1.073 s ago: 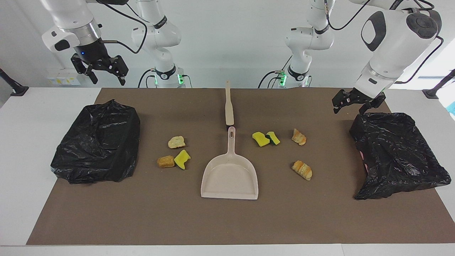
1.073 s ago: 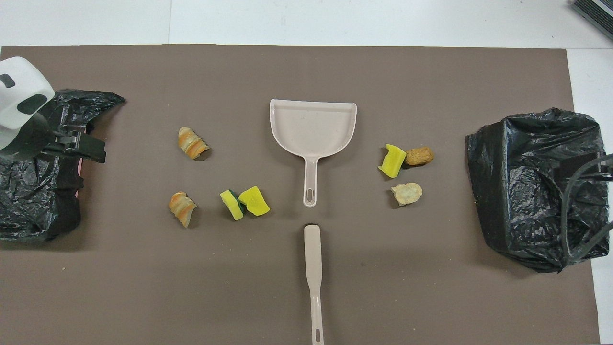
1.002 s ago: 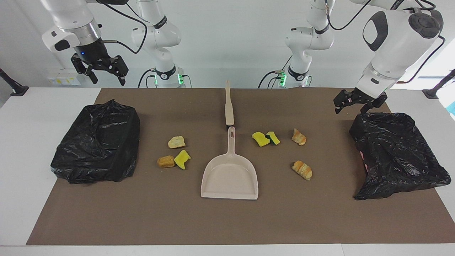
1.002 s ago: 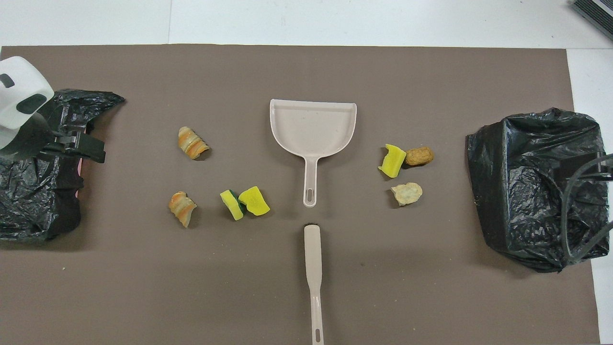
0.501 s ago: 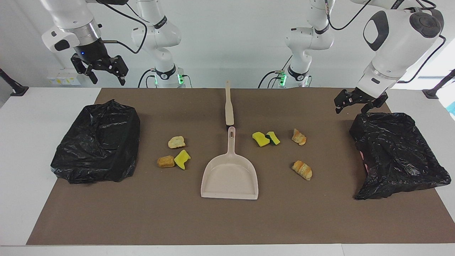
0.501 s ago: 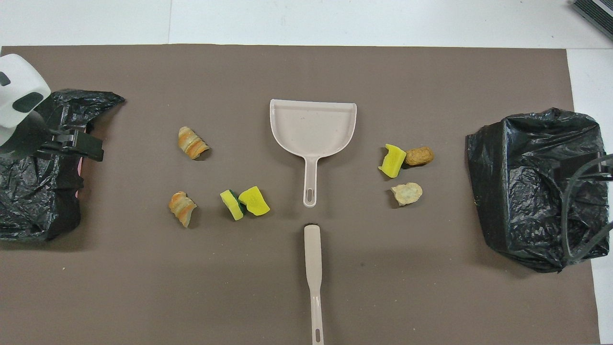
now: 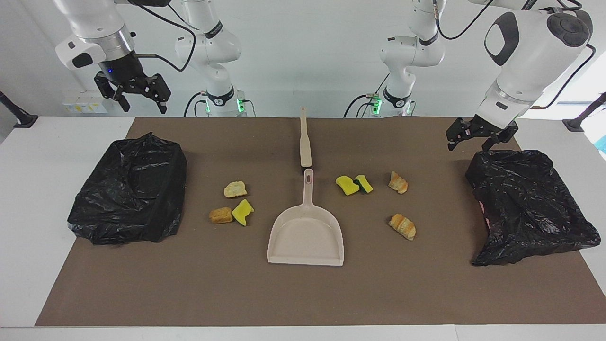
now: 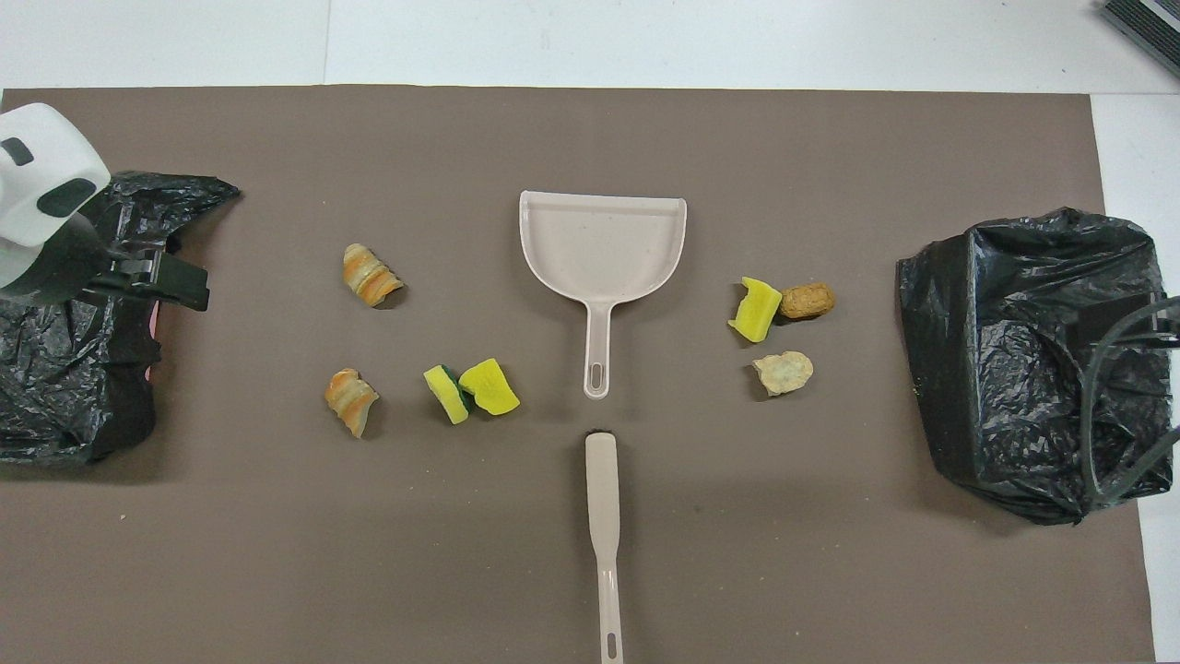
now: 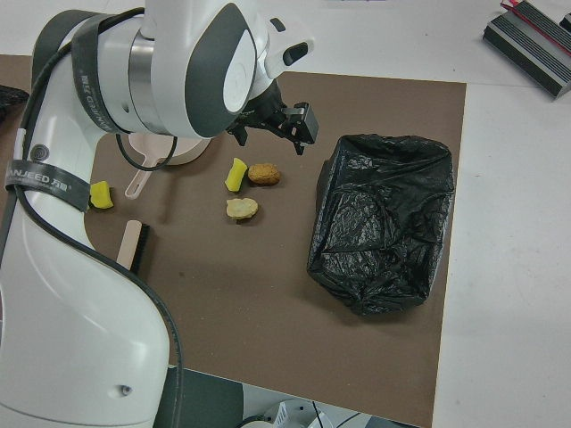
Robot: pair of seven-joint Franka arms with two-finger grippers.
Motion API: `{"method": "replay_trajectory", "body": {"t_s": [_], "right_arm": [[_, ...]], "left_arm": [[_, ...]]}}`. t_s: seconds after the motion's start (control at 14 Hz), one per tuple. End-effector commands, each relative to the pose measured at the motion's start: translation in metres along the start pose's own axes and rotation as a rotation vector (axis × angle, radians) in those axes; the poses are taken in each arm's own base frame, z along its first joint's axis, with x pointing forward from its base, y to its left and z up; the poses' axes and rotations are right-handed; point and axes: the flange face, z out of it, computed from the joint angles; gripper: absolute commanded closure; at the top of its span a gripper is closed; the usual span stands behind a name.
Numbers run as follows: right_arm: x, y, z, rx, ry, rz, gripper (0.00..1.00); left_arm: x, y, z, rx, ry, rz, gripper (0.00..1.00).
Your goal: Sweep and dump trash in bin
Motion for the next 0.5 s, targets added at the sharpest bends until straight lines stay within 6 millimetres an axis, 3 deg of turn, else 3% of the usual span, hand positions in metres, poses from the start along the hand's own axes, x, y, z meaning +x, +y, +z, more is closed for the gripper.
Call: {"method": "replay_trajectory", "body": {"t_s": [0.0, 0.43], "right_arm": [[-0.003, 0.004, 0.0, 0.002, -0.013, -0.013, 0.0], [-0.004, 0.004, 0.0, 0.002, -0.016, -0.014, 0.0]], "left_arm": [[-0.009, 0.018, -0.001, 0.001, -0.013, 0.03, 0.0], [-0.029, 0.07, 0.006, -0.002, -0.034, 0.123, 0.0]]}}
